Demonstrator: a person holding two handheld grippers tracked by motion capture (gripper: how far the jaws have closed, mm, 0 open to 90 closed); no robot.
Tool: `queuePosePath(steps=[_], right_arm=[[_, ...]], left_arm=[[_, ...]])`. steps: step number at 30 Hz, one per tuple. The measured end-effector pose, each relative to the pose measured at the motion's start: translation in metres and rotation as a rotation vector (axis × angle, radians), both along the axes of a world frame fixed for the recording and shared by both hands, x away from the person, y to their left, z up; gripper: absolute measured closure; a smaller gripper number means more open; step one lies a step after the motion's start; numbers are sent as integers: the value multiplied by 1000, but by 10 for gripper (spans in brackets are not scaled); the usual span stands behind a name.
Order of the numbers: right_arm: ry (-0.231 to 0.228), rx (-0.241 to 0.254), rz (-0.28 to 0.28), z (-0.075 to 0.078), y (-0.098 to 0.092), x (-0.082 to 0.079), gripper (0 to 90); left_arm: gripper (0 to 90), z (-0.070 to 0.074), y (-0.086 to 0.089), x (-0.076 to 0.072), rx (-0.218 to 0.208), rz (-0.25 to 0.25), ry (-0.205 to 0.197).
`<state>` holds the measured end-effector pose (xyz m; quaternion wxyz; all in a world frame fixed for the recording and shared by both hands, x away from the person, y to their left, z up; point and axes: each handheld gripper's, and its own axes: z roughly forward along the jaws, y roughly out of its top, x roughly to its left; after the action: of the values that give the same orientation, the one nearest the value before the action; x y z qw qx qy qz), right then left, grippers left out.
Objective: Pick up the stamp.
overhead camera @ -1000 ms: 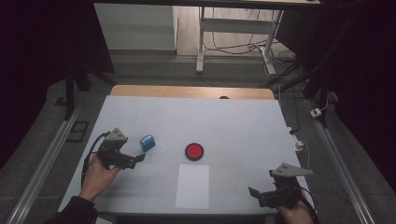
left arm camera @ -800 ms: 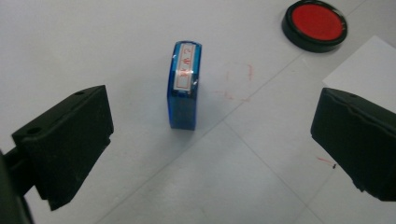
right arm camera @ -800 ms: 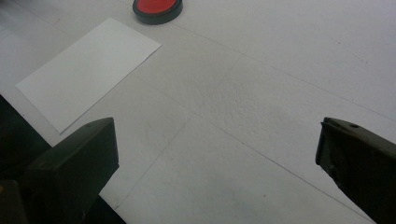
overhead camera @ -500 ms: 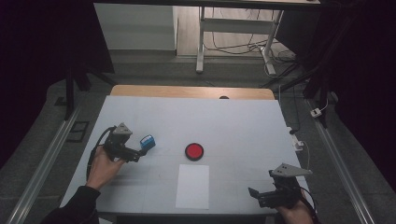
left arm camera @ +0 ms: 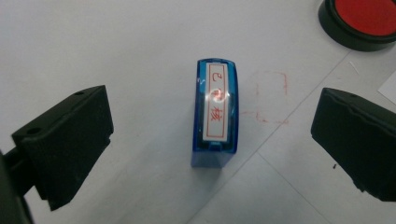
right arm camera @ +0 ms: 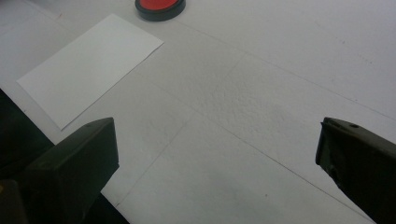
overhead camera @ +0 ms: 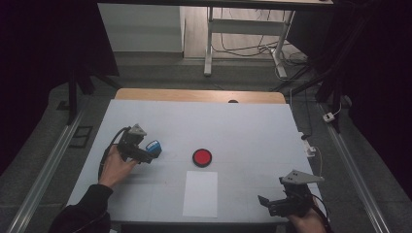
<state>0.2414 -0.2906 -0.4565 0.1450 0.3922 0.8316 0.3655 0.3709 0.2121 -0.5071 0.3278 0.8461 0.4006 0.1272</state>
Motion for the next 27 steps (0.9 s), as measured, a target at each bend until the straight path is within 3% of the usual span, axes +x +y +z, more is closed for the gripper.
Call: queuePosePath(steps=[11,17,26,27], right_arm=[[2,2,2,0,0,0,0],[0,-3,3,0,1,0,0],[-1,-5,6,0,1,0,0],[-1,-5,6,0,1,0,0]], left_arm=[[20,-2,-1,9,2,-16,30],[154,-1,-4,7,52,-42,14],[432,3,-2,6,46,-67,22],[432,3,-2,6,44,-66,21]])
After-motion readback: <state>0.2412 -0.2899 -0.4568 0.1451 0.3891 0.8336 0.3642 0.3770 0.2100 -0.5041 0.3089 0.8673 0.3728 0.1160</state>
